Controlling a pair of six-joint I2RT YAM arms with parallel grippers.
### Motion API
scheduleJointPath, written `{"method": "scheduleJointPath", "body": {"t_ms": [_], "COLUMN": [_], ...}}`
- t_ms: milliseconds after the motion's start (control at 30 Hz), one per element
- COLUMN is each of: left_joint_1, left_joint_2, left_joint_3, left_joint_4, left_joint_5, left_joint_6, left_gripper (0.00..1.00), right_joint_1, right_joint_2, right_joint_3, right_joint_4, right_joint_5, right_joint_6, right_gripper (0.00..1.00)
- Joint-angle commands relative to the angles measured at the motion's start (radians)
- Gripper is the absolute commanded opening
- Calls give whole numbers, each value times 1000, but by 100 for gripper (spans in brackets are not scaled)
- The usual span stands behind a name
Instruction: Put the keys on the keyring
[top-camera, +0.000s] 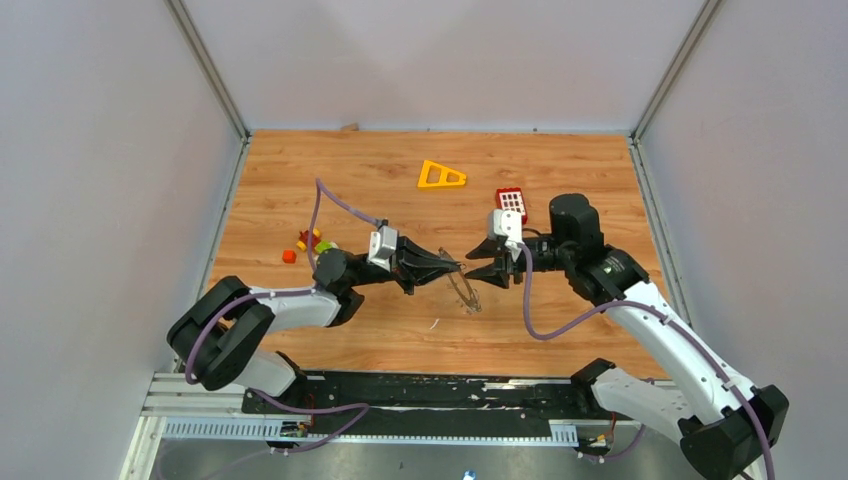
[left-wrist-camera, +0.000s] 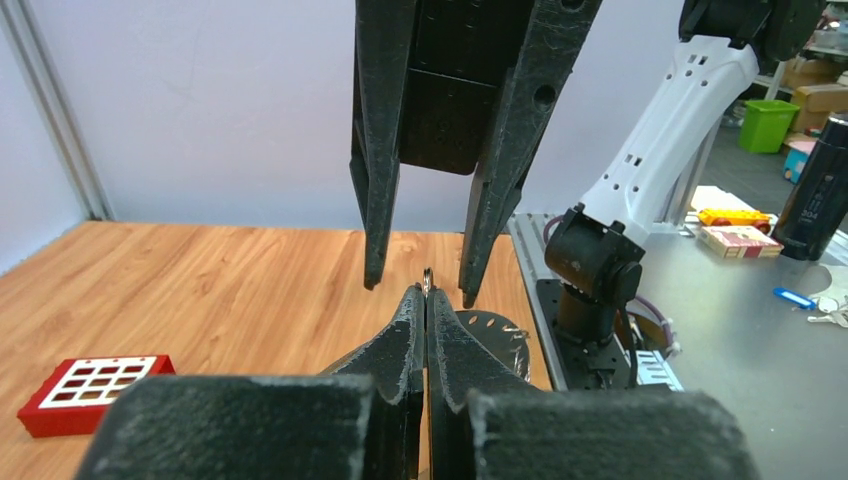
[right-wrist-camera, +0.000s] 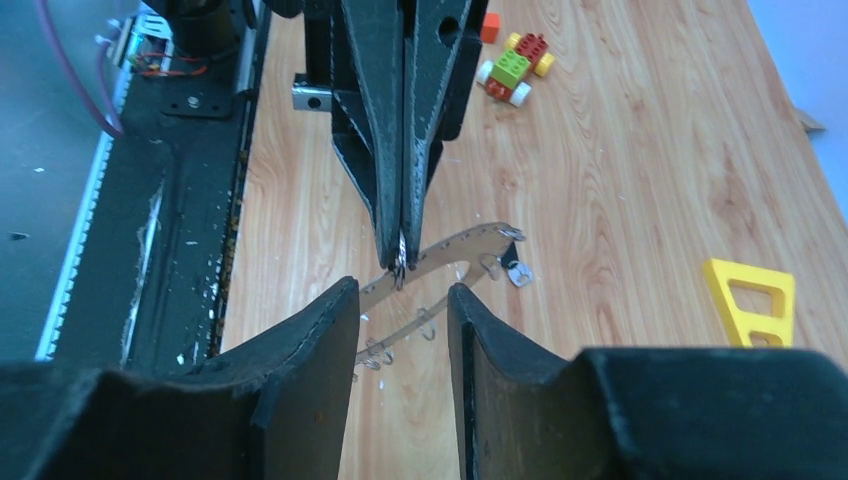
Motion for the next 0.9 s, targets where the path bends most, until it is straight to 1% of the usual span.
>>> {"method": "scheduleJointPath", "body": {"t_ms": [0, 67, 233, 300, 400, 600, 733, 867], "left_joint_1": [-8, -8, -8, -8, -8, -8, -8, -8], "left_joint_2": [10, 10, 13, 12, 12, 11, 9, 10], "left_joint_3": [3, 3, 3, 3, -2, -6, -3, 3], "left_joint_4": [145, 145, 145, 145, 145, 145, 144, 144], "left_joint_5": [-11, -9, 3, 5, 6, 26, 31, 33], "left_joint_6": [-17, -17, -17, -16, -11, -6, -9, -16], "left_gripper": [0, 0, 0, 0, 0, 0, 0, 0], "right_joint_1": [-2, -3, -2, -2, -4, -27, -36, -36], "right_joint_2": [25, 35, 44, 43, 31, 1, -9, -2], "right_joint_3": [15, 15, 6, 2, 1, 12, 26, 9], "right_joint_4": [77, 80, 92, 91, 79, 26, -21, -14], "right_joint_5": [-116, -115, -114, -111, -101, -102, -101, -134], "right_joint_6": [49, 49, 46, 41, 27, -21, -64, -72], "right_gripper": [37, 35, 25, 22, 22, 25, 26, 25]}}
